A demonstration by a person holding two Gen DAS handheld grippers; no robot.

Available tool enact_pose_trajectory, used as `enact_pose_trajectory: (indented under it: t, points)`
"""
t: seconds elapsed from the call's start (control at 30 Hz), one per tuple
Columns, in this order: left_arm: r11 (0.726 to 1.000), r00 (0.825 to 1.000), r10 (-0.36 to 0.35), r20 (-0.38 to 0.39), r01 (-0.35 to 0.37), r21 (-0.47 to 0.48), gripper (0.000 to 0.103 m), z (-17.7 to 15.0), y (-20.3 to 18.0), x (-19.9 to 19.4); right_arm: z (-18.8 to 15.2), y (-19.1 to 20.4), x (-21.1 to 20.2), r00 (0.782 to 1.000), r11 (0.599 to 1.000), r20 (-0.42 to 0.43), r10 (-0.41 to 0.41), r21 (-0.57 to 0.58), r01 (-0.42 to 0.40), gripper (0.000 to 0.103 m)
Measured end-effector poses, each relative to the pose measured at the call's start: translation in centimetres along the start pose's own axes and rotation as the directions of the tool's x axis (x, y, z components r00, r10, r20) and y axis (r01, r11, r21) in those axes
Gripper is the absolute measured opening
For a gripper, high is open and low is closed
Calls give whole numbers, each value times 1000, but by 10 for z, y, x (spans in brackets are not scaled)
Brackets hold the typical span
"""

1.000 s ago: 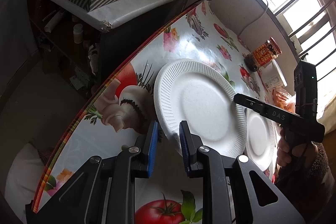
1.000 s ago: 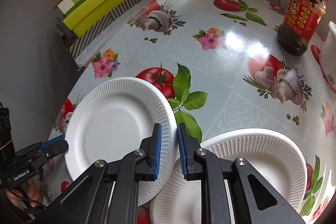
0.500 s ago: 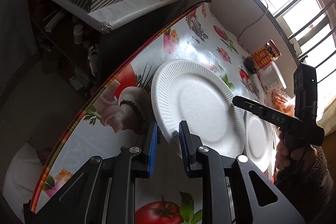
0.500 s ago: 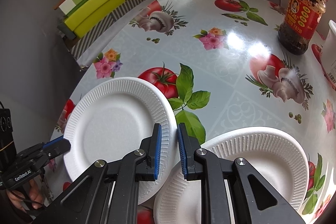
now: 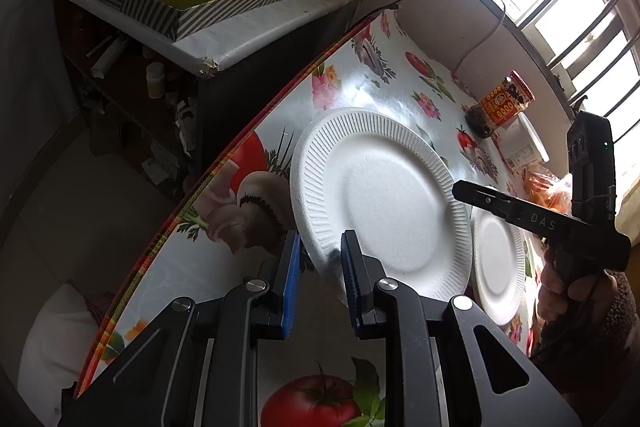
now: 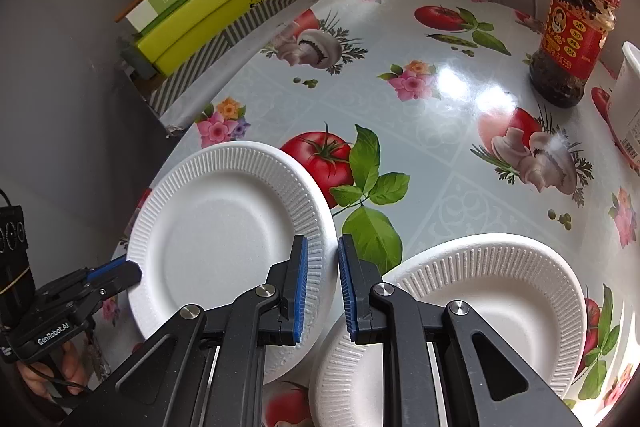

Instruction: Organize plates and bowls

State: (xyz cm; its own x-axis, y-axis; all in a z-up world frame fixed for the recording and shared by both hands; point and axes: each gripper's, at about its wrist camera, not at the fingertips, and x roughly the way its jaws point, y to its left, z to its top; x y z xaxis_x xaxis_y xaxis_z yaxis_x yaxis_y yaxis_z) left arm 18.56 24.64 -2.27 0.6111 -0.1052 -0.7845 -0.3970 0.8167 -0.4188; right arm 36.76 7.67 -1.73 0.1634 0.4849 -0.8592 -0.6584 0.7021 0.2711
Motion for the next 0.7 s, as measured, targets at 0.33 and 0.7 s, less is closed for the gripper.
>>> enact_pose_trajectory:
  t: [0.33, 0.7]
  points:
    - [999, 1000, -6, 26, 5, 37, 21, -4, -10, -18, -8, 5, -23, 999, 1000, 31, 4, 6, -5, 16]
    - [995, 999, -31, 35, 28, 96, 21, -18, -27, -40, -34, 7, -61, 998, 1000, 65, -5, 14, 4, 16]
